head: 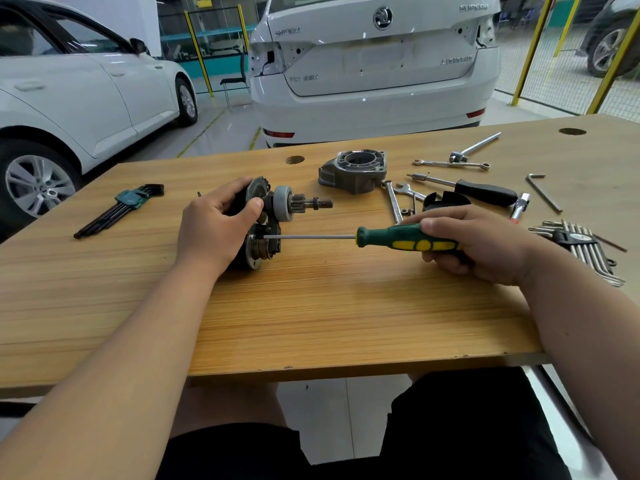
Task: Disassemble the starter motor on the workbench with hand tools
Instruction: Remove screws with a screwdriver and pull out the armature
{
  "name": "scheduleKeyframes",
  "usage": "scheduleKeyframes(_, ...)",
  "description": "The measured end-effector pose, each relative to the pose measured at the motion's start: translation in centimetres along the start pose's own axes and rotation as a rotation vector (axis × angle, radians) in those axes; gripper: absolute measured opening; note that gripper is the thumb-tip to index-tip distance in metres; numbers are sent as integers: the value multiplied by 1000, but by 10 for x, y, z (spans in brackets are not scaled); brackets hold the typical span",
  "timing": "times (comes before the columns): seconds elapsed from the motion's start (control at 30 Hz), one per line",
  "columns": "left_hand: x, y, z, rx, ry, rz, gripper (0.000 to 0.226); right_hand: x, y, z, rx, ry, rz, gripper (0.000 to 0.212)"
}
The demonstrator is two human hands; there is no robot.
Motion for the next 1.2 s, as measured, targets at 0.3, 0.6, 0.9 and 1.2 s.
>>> scheduleKeyframes(0.3,3,-3,-4,36,23,34,41,1,-5,16,-35,85,-10,22)
scheduleKeyframes(0.6,6,-3,-4,69,7,104,39,4,6,20,-268,342,-101,55)
scheduleKeyframes(0.9,5,-3,3,126,-51,202,37,-3,4,38,-294,427,-274,57)
scheduleKeyframes(1.2,2,-2,5,135,-51,227,37,-21,-9,46,-42,207,-519,52)
Point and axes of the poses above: each hand's wrist, its own z-axis towards the middle knuckle, its own y-axis out of the palm, x = y × z, the point moved 8 cm from there along z, towards the middle knuckle, and after that the axes turned 5 degrees about -y, right-handed, at the moved point
